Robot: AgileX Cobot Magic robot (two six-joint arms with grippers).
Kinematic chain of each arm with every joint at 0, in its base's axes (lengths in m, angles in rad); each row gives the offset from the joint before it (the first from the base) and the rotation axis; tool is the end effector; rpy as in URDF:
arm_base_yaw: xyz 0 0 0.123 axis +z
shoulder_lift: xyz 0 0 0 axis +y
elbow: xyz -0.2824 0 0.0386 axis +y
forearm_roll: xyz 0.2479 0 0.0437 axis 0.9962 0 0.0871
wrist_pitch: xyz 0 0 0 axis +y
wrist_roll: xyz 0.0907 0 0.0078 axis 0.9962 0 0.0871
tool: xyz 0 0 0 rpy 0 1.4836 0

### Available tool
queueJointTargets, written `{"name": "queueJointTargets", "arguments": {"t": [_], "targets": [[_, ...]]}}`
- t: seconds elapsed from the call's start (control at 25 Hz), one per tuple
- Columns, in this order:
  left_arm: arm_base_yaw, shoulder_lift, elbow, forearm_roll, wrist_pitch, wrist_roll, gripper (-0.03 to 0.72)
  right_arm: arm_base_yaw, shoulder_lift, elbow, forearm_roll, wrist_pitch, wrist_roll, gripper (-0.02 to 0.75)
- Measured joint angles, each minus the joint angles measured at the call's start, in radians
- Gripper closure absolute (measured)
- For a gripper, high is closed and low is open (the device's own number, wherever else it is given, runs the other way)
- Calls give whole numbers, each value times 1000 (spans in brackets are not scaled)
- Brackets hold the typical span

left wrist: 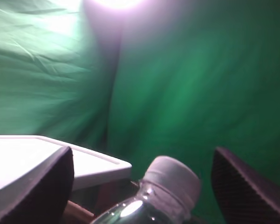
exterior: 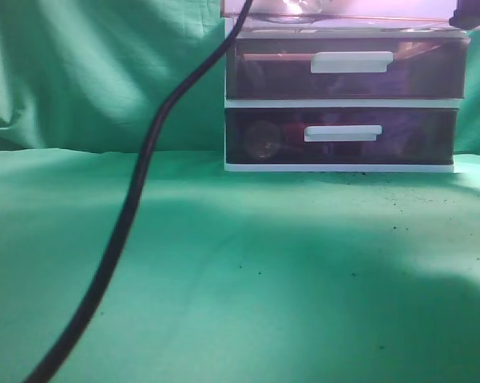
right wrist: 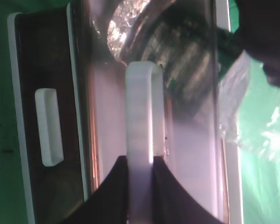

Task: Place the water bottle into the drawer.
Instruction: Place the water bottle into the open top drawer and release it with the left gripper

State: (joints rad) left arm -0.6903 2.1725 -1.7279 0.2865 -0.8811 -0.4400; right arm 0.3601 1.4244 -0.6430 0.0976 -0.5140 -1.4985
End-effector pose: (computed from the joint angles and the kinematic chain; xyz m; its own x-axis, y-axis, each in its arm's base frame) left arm 0.3823 -0.3414 0.3095 0.1662 -0.4561 -0.8743 0.8376 0.5332 -0.1190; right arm 0.2759 0.0992 0.2478 0.2775 -0.9496 -0.1455 -0.2157 0.0860 -0.9727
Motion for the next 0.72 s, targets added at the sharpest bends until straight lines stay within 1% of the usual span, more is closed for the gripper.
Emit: {"name": "queueJointTargets", "arguments": {"t": [0.16, 0.24, 0.32, 0.36, 0.44, 0.48, 0.52, 0.6, 0.64, 0.68, 0.72], "targets": [[-9, 22, -74, 86, 78, -38, 106, 0, 0, 1, 6, -2, -4, 638], [-9, 23, -116, 156, 163, -69, 106, 0, 0, 3, 6, 3, -8, 638], [-7, 12, -143, 284, 269, -110, 106, 0, 0, 7, 6, 8, -10, 638], [-7, -3, -152, 375, 343, -134, 106, 2, -2, 7, 6, 8, -10, 638], [-9, -47, -158, 564, 490, -226, 106, 2, -2, 7, 6, 8, -10, 638], [-9, -72, -162, 638, 574, -273, 106, 2, -2, 7, 6, 8, -10, 638], [-9, -99, -162, 733, 666, -339, 106, 2, -2, 7, 7, 8, -10, 638], [-9, -151, -163, 846, 788, -417, 106, 2, -2, 7, 8, 8, -10, 638], [-9, -174, -163, 874, 827, -436, 162, 2, -2, 7, 8, 6, -10, 638], [-9, -204, -163, 893, 854, -452, 190, 2, -2, 7, 8, 4, -10, 638], [-9, -235, -163, 900, 870, -460, 240, 2, -2, 7, 9, 2, -10, 638]]}}
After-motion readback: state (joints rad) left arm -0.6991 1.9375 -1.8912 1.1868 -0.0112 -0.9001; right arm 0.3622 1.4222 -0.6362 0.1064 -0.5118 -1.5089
